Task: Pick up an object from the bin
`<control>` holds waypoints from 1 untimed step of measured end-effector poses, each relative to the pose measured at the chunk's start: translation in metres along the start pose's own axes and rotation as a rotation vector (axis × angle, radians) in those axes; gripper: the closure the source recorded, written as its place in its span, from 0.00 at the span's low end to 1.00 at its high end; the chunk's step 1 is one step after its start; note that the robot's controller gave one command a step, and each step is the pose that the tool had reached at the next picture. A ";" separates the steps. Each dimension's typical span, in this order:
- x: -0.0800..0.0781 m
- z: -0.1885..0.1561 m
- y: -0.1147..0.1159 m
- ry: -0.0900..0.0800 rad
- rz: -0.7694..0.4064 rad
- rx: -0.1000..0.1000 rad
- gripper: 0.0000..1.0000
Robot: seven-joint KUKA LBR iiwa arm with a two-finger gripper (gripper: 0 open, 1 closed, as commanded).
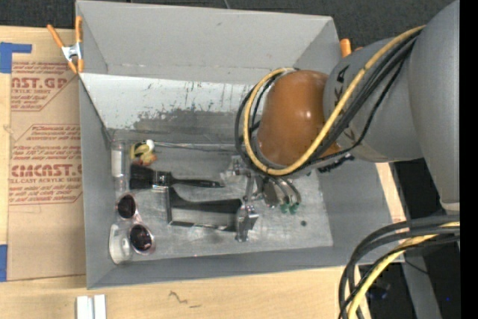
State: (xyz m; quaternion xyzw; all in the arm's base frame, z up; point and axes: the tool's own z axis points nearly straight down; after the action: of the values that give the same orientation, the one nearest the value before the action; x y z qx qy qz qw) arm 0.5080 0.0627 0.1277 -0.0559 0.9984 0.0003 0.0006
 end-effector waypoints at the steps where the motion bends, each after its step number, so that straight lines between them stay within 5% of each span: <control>1: -0.027 0.054 0.049 0.019 -0.016 0.005 0.00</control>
Offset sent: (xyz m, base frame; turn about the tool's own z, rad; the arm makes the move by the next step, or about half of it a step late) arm -0.0166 0.0380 -0.0577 0.1248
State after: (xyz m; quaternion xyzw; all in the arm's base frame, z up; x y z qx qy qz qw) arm 0.5299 0.1145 0.0734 -0.0639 0.9979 -0.0025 -0.0085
